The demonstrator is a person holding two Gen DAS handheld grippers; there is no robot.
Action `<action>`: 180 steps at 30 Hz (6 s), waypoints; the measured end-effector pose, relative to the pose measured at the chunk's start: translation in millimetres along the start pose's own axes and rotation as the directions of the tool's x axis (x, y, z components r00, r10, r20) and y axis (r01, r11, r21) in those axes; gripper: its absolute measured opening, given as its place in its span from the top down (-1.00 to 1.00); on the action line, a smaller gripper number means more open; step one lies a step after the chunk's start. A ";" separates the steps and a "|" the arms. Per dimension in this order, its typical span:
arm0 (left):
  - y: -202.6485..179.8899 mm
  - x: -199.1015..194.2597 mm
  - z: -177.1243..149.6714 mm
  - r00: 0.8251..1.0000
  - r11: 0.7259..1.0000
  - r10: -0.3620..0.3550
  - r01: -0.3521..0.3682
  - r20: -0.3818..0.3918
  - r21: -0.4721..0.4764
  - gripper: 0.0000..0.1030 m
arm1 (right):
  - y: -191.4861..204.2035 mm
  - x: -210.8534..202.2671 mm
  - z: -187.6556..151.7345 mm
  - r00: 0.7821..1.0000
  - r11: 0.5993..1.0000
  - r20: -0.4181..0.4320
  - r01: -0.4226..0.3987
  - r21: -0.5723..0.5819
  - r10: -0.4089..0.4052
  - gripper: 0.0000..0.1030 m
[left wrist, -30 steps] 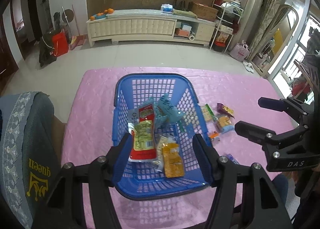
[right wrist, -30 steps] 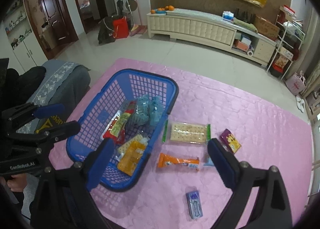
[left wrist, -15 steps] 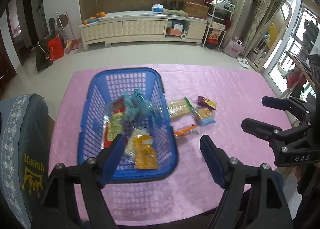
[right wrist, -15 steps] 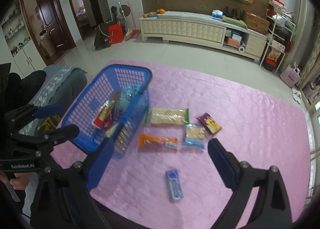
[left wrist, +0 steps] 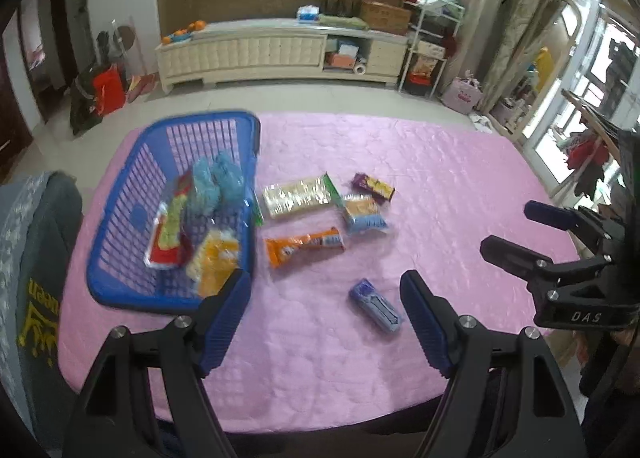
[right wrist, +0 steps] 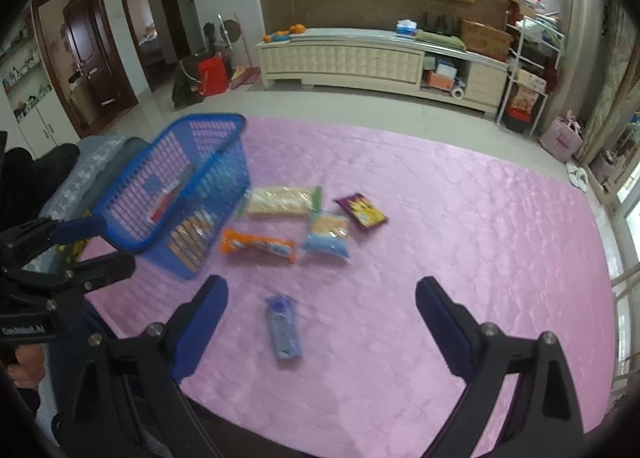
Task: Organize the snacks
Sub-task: 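Withdraw both grippers from the basket toward the remaining snacks, then grasp the Doublemint gum bottle with the left gripper while the right grasps the cake pouch, then carry the gum bottle and cake pouch over the blue basket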
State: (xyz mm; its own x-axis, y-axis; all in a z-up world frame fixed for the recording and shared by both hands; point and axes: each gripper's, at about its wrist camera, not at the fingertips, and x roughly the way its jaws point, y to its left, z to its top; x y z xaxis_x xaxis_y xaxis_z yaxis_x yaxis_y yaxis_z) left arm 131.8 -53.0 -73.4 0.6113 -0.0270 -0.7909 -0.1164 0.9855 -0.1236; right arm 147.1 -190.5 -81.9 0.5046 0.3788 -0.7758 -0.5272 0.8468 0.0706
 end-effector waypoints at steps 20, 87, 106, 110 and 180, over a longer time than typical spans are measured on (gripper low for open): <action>-41.4 131.8 -52.1 0.980 0.991 -0.017 -0.010 -0.196 -0.135 -0.46 | -63.6 80.6 -68.4 0.996 1.000 -0.081 0.023 0.008 -0.022 -0.88; 4.5 182.1 5.5 0.992 1.000 -0.012 0.014 -0.122 0.015 0.44 | -6.8 231.8 45.4 0.944 0.999 -0.328 -0.033 -0.010 0.028 -0.68; 14.6 180.8 -15.9 0.988 1.000 -0.025 0.023 -0.154 -0.009 0.44 | 7.3 182.5 -16.3 0.961 0.985 -0.275 -0.080 -0.155 0.035 -0.12; 6.4 170.0 -21.5 0.989 1.000 -0.028 0.028 -0.143 -0.003 0.45 | 11.4 152.3 -33.3 0.967 0.985 -0.250 -0.078 -0.155 0.037 -0.12; 169.1 27.9 63.1 0.996 0.993 -0.077 0.072 0.049 0.097 0.52 | 160.2 61.8 60.2 0.987 0.969 -0.016 -0.159 -0.189 0.159 -0.13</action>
State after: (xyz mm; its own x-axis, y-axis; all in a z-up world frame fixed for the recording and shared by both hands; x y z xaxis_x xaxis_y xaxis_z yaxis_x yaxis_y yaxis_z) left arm 178.6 123.4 -78.6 0.6563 -0.0949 -0.7485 0.0047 0.9926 -0.1217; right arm 135.1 -8.9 -80.7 0.4036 0.5026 -0.7645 -0.7200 0.6900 0.0736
